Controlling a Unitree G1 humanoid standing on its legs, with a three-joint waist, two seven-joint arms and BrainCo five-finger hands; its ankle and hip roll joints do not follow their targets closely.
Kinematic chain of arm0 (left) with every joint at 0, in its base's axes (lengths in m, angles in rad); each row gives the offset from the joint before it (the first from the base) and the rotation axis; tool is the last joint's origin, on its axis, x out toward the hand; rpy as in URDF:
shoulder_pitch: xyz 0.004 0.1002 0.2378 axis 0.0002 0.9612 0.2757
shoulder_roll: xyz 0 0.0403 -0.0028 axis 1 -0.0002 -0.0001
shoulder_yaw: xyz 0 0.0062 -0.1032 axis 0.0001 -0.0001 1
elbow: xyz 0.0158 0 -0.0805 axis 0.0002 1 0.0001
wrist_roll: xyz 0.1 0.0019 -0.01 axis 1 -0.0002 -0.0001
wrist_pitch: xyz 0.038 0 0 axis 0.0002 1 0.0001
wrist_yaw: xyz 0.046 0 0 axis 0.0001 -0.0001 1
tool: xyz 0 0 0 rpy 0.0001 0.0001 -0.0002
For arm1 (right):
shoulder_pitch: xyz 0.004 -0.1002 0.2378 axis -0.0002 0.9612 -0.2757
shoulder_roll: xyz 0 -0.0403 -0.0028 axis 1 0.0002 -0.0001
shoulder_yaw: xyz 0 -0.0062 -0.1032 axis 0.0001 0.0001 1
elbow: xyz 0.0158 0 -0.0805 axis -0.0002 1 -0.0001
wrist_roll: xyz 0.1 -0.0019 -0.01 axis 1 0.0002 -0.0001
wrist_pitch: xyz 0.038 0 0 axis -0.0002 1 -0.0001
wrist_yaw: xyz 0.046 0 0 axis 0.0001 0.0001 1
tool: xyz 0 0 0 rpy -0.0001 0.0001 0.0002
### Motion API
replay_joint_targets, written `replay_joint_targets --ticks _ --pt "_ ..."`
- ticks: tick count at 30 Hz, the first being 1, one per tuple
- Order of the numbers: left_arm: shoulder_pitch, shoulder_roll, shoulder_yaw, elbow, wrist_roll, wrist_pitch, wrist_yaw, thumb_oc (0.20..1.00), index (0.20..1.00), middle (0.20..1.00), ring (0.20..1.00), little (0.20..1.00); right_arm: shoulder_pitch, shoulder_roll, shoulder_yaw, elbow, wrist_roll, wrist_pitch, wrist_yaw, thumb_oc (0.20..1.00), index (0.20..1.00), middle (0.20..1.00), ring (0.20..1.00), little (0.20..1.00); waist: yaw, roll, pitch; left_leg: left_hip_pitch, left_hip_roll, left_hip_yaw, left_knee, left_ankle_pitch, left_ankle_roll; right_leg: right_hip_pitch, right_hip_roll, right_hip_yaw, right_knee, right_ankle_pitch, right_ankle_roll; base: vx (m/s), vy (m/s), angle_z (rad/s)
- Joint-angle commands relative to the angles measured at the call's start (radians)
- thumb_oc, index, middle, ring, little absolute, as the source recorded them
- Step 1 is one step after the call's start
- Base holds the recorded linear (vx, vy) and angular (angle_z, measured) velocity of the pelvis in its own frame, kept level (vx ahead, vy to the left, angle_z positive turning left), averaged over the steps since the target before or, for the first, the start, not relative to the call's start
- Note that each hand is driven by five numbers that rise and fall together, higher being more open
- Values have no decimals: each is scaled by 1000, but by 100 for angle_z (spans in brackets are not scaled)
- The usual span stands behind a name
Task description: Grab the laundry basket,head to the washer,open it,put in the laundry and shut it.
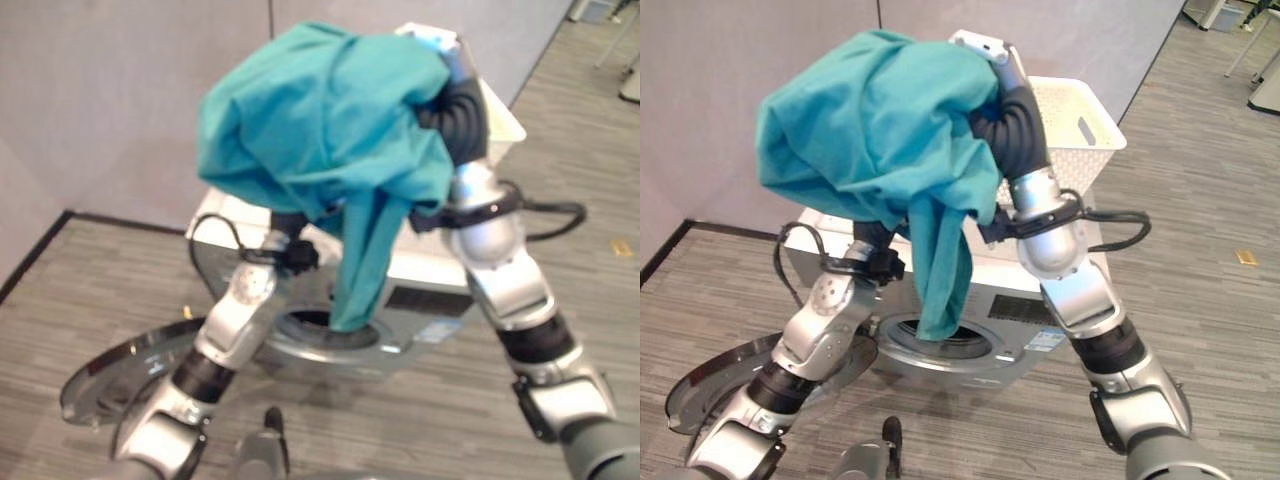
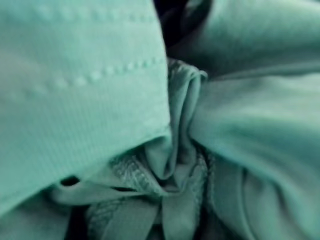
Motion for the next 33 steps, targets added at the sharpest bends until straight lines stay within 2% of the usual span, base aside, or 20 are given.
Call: replay_joint_targets --ticks 1,2,4,5,20,25,26,27,29,33 --pt "-85 -32 -39 39 4 -61 15 633 633 633 633 633 43 21 -23 -20 29 -39 -9 200 200 200 200 200 -6 53 -112 85 102 -46 -279 224 -99 -3 45 -1 11 -14 19 0 0 0" --pt "-85 -31 -39 39 4 -61 15 573 573 573 573 573 43 21 -23 -20 29 -39 -9 200 200 200 200 200 -7 53 -112 85 102 -45 -279 224 -99 -3 45 -1 11 -14 19 0 0 0" --pt "-97 -34 -40 40 2 -63 15 514 514 514 514 514 48 28 -22 -20 32 -41 -9 200 200 200 200 200 -8 54 -112 86 102 -45 -280 223 -99 -2 44 0 11 -15 18 0 0 0" --pt "-108 -38 -46 42 0 -67 17 200 200 200 200 200 56 40 -14 -19 40 -43 -7 200 200 200 200 200 -10 54 -112 88 102 -45 -280 222 -98 -3 43 0 13 -15 19 0 0 0" --pt "-73 -62 -19 45 -11 -99 52 200 200 200 200 200 94 84 9 -15 58 -53 -11 200 200 200 200 200 -12 49 -113 94 101 -32 -282 215 -94 -4 40 0 14 -14 21 0 0 0" --pt "-64 -53 0 38 17 -108 62 200 200 200 200 200 130 95 18 -9 106 -61 3 200 200 200 200 200 -13 47 -114 97 100 -28 -284 213 -93 -7 36 1 11 -8 24 0 0 0" --pt "-61 -51 10 34 22 -112 67 200 200 200 200 200 145 95 19 -5 122 -64 10 423 423 423 423 423 -14 47 -114 98 100 -26 -284 212 -93 -8 35 1 11 -7 25 -1 8 -3" --pt "-60 -49 15 30 24 -114 70 200 200 200 200 200 157 93 20 -5 137 -69 14 586 586 586 586 586 -14 47 -115 98 101 -25 -285 211 -93 -8 35 0 11 -7 26 -2 6 -4" --pt "-59 -50 17 28 25 -115 69 200 200 200 200 200 167 94 23 -6 150 -72 22 1000 1000 1000 1000 1000 -15 47 -117 98 100 -24 -285 211 -93 -8 34 1 9 -6 27 0 0 0" --pt "-56 -46 29 25 43 -118 70 200 200 200 200 200 188 93 21 0 160 -72 30 1000 1000 1000 1000 1000 -14 47 -118 99 100 -21 -286 210 -94 -8 33 1 7 -5 27 0 0 0"
